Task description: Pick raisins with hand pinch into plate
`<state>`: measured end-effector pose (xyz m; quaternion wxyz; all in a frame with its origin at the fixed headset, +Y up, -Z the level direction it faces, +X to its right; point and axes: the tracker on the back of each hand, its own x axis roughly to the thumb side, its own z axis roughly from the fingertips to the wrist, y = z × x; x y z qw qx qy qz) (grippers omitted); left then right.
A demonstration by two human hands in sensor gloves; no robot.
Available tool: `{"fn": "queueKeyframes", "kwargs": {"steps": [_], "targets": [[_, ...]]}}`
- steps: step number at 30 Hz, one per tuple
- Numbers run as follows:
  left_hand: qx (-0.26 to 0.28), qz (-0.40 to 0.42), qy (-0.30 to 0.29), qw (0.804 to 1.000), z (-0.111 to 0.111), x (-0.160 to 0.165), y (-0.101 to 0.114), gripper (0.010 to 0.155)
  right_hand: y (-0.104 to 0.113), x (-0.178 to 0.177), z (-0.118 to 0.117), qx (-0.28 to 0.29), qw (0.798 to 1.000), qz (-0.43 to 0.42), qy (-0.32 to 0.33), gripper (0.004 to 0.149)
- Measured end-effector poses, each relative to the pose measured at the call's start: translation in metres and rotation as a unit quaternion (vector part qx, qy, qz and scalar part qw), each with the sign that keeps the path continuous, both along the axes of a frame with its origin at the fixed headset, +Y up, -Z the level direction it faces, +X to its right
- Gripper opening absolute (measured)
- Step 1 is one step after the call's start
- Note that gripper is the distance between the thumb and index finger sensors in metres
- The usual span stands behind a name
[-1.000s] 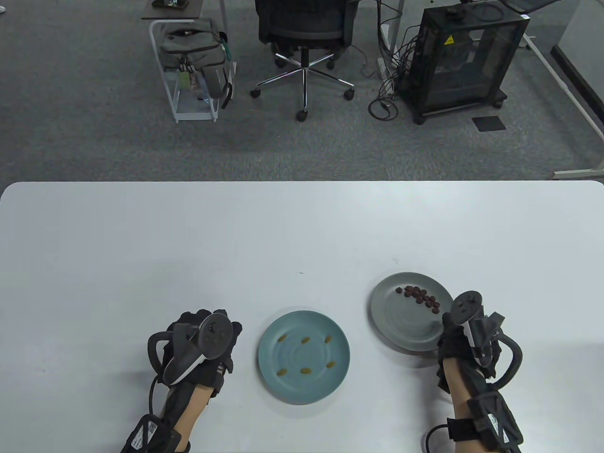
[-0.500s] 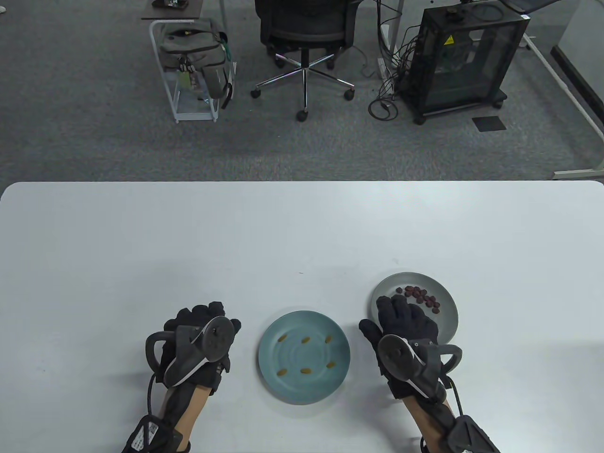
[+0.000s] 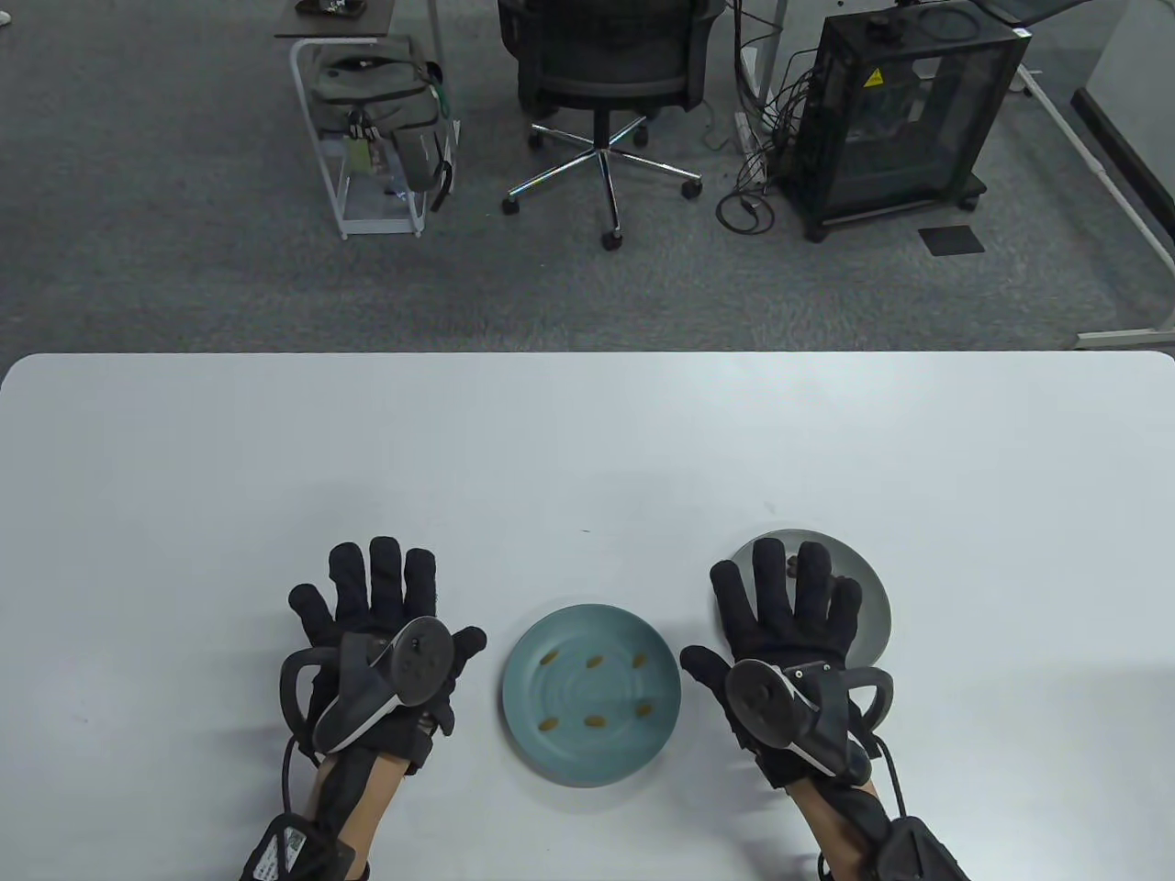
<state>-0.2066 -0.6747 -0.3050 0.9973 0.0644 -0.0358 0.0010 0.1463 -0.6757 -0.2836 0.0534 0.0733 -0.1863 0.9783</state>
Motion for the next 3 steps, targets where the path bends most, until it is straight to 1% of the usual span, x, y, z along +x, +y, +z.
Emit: {"fn": "queueKeyframes", "kwargs": {"steps": [3], "targets": [[-0.002, -0.005, 0.002, 1.000, 0.0009, -0.0002, 0.0008, 0.091, -0.0021, 0.0015, -0.0016, -0.009, 1.000, -0.004, -0.003, 0.085]]}}
